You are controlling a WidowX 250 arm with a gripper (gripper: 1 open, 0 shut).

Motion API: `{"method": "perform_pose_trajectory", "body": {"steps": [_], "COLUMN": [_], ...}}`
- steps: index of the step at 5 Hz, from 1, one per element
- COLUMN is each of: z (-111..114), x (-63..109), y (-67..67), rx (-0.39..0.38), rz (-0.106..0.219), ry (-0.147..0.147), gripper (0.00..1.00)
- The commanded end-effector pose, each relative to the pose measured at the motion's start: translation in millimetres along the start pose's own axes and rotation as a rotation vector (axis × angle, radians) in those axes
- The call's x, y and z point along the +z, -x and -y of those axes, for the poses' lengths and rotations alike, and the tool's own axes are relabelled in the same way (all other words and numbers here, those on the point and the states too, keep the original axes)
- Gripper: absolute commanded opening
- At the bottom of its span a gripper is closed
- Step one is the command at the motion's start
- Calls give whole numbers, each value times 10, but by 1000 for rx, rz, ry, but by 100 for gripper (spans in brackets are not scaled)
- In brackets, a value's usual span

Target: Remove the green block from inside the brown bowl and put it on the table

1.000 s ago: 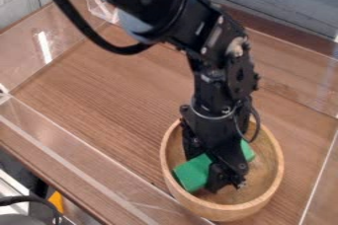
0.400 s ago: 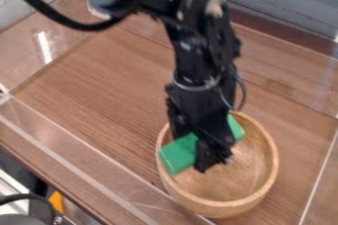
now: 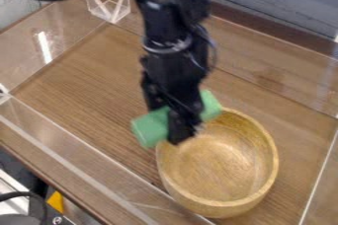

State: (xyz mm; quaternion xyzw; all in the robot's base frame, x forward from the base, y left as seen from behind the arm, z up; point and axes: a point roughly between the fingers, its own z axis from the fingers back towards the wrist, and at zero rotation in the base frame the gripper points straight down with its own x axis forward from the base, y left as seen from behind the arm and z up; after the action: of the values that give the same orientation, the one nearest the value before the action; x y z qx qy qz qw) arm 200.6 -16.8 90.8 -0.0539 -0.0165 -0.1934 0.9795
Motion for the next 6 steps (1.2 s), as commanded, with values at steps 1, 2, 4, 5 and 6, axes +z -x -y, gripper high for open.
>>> {"method": "perform_pose_trajectory", "body": {"steps": [1,2,4,5,6], "z": [-307,-408,-669,-792,-741], "x": [87,90,79,75,-28], "y": [64,162,177,107,96], "rx": [-23,-27,1,24,5], "rz": [55,50,42,37,29], "ry": [-49,-52,-62,-67,-69], "gripper": [0,0,0,0,0]}}
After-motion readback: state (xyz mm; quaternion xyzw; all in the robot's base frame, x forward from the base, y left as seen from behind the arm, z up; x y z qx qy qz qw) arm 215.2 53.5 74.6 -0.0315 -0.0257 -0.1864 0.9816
